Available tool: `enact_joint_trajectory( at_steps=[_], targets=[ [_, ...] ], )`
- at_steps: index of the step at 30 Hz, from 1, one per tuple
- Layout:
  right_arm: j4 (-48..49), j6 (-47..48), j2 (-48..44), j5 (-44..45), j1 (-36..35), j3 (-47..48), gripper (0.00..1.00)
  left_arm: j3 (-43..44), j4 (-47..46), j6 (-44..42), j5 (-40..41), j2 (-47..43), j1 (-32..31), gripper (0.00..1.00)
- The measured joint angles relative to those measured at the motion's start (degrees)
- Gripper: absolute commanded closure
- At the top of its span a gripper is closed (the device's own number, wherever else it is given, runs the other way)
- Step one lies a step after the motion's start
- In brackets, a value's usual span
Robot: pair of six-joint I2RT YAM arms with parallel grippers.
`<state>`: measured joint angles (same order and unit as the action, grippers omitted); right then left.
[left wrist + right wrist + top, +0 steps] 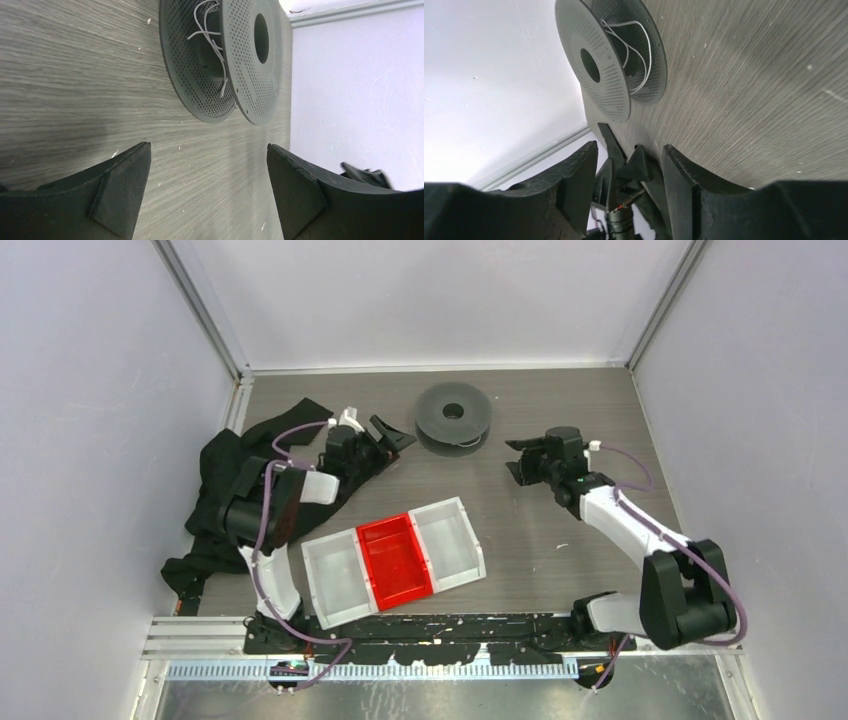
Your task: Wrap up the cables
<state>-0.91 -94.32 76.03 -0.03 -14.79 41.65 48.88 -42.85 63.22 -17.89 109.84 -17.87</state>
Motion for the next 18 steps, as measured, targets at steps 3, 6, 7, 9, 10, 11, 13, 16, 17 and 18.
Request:
enact_joint_trajectory(
  at_steps=[3, 6, 7, 9, 10, 11, 13, 16, 17, 18],
  targets=[
    [-6.6, 6.6, -4.1, 3.0, 0.8, 2.4, 0.32, -0.7, 4.9, -3.0, -0.4, -4.6, 0.1, 0.13],
    [-14.3, 15.2, -8.6, 7.3, 1.1, 7.1, 0.23, -0.7, 10.8, -7.4, -0.6, -11.1, 0.2, 0.12],
    [-17.4, 18.5, -10.1, 9.4, 1.2, 9.1, 0.19, -0.3, 14.1, -9.6, -0.6, -13.9, 0.2, 0.12],
    [-22.5, 24.5, -12.7, 13.7, 1.2, 12.9, 0.11, 0.8, 19.9, -13.5, -0.3, -18.3, 0.2, 0.12],
    [-25.0, 27.7, -14.0, 16.4, 1.2, 14.7, 0.06, 1.9, 23.6, -16.1, 0.1, -20.5, 0.2, 0.12],
    [-26.8, 30.0, -15.1, 18.6, 1.2, 15.9, 0.01, 3.1, 27.9, -18.7, 0.6, -22.6, 0.2, 0.11],
    [-30.7, 35.1, -17.2, 24.1, 1.2, 18.0, 0.00, 5.4, 35.3, -23.2, 2.1, -26.4, 0.2, 0.11],
    [-36.0, 43.4, -20.1, 33.2, 1.2, 19.7, 0.00, 7.6, 46.5, -30.7, 6.5, -33.1, 0.2, 0.08],
    [-37.4, 45.6, -20.7, 35.9, 1.2, 20.0, 0.00, 7.8, 49.0, -32.3, 7.9, -34.9, 0.2, 0.04],
    [-38.4, 47.6, -21.1, 38.1, 1.2, 20.1, 0.00, 7.9, 52.6, -34.1, 9.9, -37.3, 0.2, 0.03]
  ],
)
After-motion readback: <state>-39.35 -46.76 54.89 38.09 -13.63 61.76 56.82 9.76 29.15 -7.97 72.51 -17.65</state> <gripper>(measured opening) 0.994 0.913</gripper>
